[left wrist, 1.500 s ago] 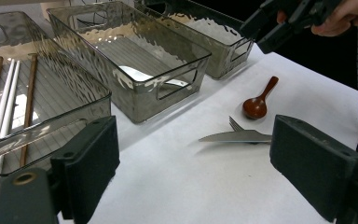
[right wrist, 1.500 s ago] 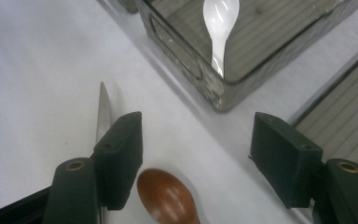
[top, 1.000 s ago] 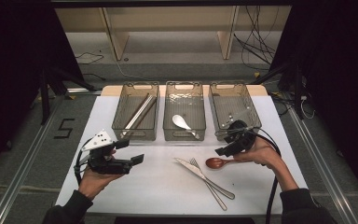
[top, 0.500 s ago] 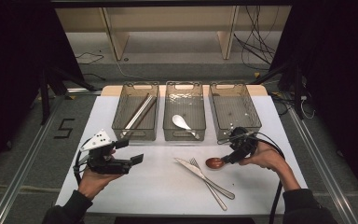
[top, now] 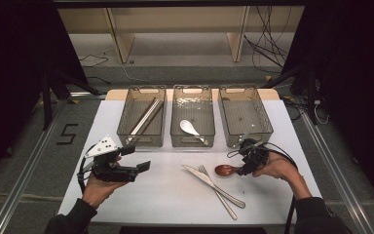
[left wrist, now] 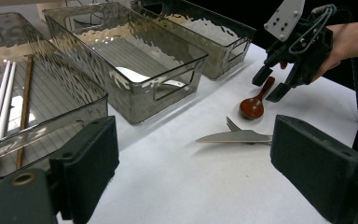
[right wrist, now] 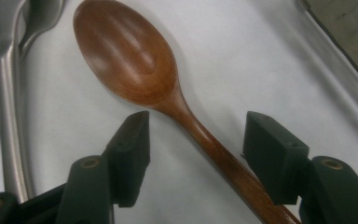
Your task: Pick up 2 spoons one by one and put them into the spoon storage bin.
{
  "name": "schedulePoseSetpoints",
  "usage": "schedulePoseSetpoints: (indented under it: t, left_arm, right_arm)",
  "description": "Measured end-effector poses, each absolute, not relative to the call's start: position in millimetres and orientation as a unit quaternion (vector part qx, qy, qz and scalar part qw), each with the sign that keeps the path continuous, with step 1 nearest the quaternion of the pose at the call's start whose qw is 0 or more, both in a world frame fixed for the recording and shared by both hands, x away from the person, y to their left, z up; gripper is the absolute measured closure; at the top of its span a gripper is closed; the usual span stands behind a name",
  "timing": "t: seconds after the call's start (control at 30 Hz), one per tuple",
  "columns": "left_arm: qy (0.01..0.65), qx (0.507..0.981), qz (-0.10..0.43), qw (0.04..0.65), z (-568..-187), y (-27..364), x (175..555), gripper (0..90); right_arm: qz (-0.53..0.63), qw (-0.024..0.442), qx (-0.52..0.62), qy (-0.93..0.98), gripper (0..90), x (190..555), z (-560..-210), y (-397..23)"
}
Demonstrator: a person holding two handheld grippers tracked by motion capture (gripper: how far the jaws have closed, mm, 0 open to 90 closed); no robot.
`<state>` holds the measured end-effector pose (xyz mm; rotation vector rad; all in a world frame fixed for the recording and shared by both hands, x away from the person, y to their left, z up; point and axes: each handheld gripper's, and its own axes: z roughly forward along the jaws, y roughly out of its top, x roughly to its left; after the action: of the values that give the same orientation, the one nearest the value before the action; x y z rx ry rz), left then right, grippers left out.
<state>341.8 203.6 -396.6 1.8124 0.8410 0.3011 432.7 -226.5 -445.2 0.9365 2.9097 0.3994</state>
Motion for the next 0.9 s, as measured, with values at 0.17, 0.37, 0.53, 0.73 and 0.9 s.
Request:
schedulePoseSetpoints:
  t: [0.17, 0.37, 0.53, 0.73, 0.9]
  left_arm:
    - [0.352, 0.760, 0.126, 0.532, -396.4, 202.5, 341.7, 14.5]
    - [0.348, 0.759, 0.124, 0.536, -396.1, 202.7, 341.3, 14.5]
    - [0.348, 0.760, 0.125, 0.535, -396.2, 202.8, 341.4, 14.5]
    - [0.347, 0.761, 0.125, 0.534, -395.9, 202.4, 341.0, 14.5]
    - [0.348, 0.760, 0.124, 0.535, -395.8, 202.6, 340.9, 14.5]
  right_arm:
    - [0.118, 0.026, 0.298, 0.947, 46.2, 433.5, -450.8, -225.8]
    - [0.103, 0.033, 0.295, 0.949, 50.1, 432.3, -454.5, -222.8]
    - [0.094, 0.040, 0.290, 0.951, 59.4, 430.5, -453.9, -222.5]
    - [0.089, 0.035, 0.279, 0.956, 71.7, 427.8, -453.0, -221.4]
    - [0.088, 0.030, 0.266, 0.960, 81.1, 426.6, -453.1, -220.4]
